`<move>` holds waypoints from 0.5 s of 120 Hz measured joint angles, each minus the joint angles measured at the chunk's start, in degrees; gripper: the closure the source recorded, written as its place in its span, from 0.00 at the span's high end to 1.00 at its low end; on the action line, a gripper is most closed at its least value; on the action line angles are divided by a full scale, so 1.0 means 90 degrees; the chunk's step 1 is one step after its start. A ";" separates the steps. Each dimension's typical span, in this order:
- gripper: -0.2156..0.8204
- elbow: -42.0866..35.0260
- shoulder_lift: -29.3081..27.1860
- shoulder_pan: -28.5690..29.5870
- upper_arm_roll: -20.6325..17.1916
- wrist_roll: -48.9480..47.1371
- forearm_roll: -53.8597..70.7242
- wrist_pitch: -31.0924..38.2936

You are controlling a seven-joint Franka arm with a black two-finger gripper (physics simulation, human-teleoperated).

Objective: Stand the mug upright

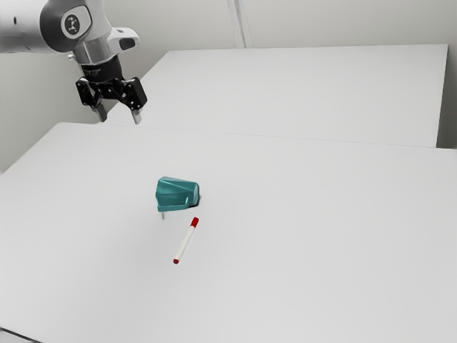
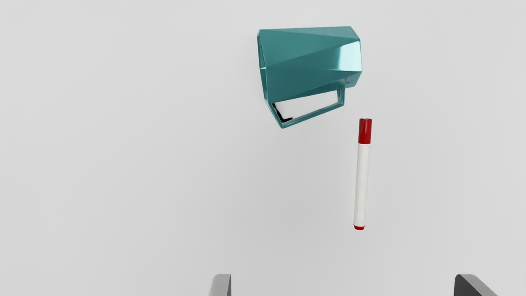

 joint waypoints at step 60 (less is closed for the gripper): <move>0.78 -0.0767 -0.0390 0.0442 0.0050 0.0170 -0.0285 0.0584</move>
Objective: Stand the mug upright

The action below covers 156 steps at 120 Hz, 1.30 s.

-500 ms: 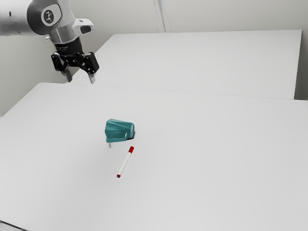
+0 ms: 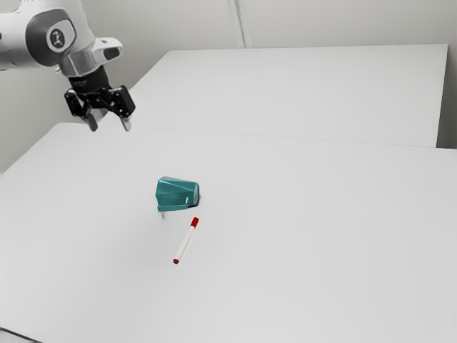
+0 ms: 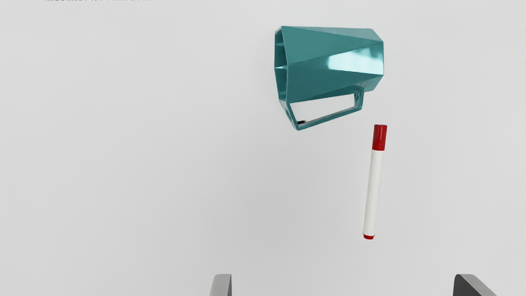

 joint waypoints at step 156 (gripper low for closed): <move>0.77 -0.3361 0.0176 0.0804 0.0942 0.5350 -0.6764 0.3116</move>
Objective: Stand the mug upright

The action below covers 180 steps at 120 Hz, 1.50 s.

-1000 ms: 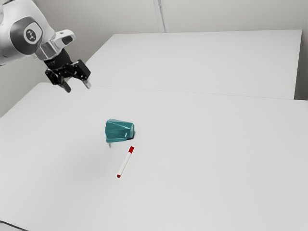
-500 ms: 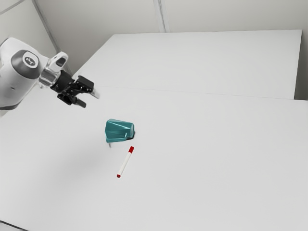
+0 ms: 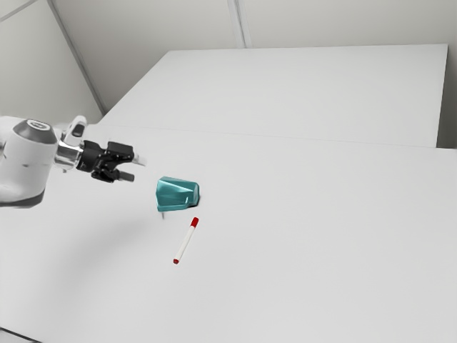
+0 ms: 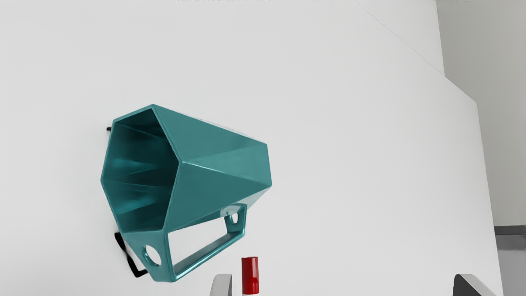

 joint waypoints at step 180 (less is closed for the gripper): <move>0.78 0.0520 0.2187 0.0063 0.0239 0.4196 -0.2415 -0.0649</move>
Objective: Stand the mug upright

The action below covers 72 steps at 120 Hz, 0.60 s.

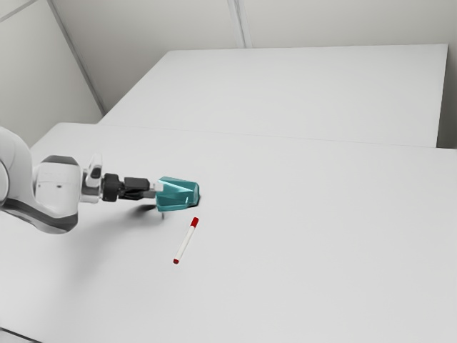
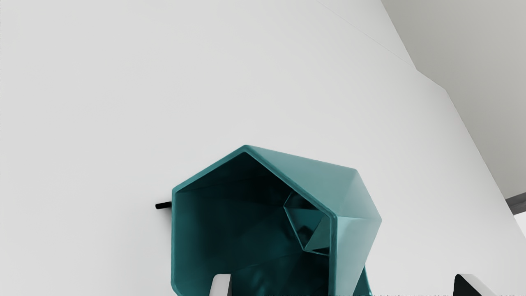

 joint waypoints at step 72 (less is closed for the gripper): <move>0.78 0.0112 0.0122 -0.0349 -0.0002 0.0269 -0.0122 0.0080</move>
